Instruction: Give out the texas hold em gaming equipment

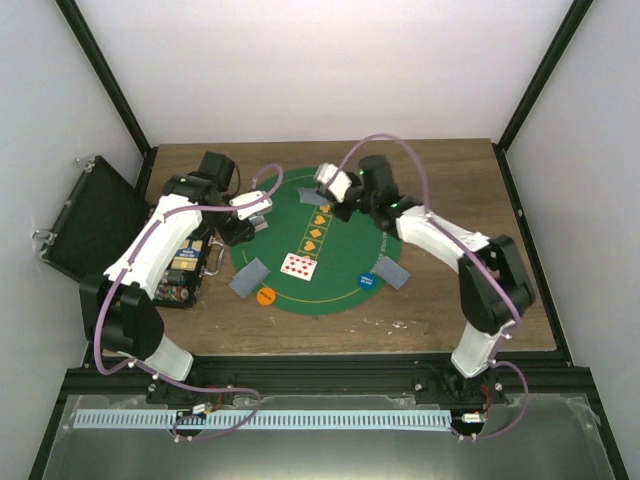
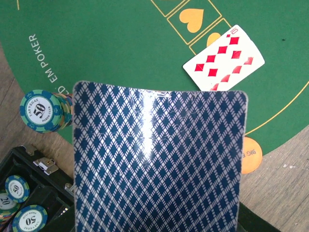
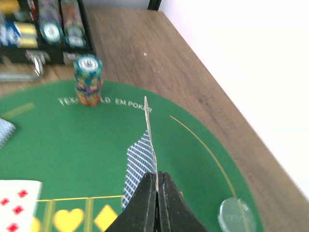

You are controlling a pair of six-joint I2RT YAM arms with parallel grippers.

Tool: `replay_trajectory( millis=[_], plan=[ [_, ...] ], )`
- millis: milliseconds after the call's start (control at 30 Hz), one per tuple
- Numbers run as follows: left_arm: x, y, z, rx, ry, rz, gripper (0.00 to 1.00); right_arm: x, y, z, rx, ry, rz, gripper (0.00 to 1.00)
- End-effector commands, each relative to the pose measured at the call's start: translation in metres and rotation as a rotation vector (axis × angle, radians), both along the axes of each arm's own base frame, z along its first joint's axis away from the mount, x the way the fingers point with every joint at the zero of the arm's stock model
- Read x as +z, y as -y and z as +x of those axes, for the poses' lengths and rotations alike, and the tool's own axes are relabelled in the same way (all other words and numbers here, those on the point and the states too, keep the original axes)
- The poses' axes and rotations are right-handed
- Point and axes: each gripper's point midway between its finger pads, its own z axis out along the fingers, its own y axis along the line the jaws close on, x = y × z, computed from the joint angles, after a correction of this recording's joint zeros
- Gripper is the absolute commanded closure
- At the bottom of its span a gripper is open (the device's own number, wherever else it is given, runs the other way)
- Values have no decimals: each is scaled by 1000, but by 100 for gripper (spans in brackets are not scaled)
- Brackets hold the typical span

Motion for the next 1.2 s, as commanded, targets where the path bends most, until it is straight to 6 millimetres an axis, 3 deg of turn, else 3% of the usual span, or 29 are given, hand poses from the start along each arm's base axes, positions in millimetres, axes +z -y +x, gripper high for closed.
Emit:
replay_trajectory(
  millis=[0,67,100,167,267,367,433,667,1167],
  plan=[
    [13,0,0,14,36,-24,55,-25,-30,30,72,541,-283,99],
    [13,-1,0,15,36,-24,55,-46,-40,42,101,589,-342,99],
    [13,-1,0,14,36,-25,55,-45,-44,46,107,617,-355,99],
    [13,-2,-1,15,34,-24,55,-63,-51,46,155,652,-392,99],
    [13,-3,0,18,32,-24,55,-98,-57,12,346,716,-459,99],
    [12,-3,0,18,30,-26,55,-130,-51,-28,518,705,-482,99],
    [12,-3,0,17,28,-27,55,-143,-47,-44,589,672,-491,99],
    [13,-2,1,10,29,-32,55,-166,-39,-61,685,606,-532,99],
    [11,-2,0,7,22,-33,55,-177,-30,-80,727,564,-564,99]
  ],
)
